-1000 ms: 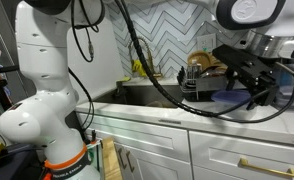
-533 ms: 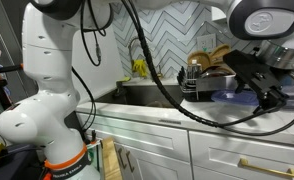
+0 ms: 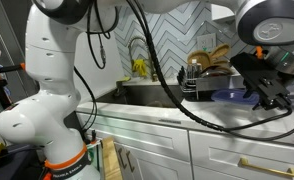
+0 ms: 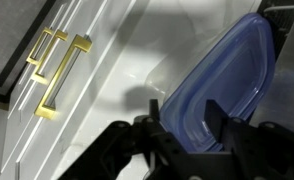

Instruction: Remove the lid from the lunchbox and put it in the drying rack

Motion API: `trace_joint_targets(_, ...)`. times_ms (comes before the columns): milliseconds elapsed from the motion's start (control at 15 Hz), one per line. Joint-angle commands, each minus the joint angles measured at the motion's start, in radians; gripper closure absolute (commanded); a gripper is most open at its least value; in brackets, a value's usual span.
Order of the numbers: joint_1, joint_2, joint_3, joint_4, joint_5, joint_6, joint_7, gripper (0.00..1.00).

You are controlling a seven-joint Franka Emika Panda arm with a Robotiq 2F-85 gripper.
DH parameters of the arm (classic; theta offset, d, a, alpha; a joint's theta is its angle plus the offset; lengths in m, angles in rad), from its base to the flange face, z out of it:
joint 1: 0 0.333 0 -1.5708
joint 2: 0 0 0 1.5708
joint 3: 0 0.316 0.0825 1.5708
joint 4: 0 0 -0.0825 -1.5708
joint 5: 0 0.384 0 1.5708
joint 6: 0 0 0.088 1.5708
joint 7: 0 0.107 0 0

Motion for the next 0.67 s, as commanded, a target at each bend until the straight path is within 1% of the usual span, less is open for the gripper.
trace_joint_targets(0, -0.025, 0.021, 0.019, 0.027, 0.027, -0.011, -0.015, 0.81)
trace_joint_targets(133, -0.024, 0.015, 0.02, 0.028, 0.023, -0.01, -0.015, 0.9)
trace_joint_targets(200, -0.024, 0.012, 0.02, 0.031, 0.02, -0.01, -0.014, 0.91)
trace_joint_targets(333, -0.021, 0.006, 0.018, 0.037, 0.012, -0.009, -0.011, 0.91)
trace_joint_targets(600, -0.016, 0.002, 0.016, 0.044, -0.003, -0.009, -0.001, 0.94)
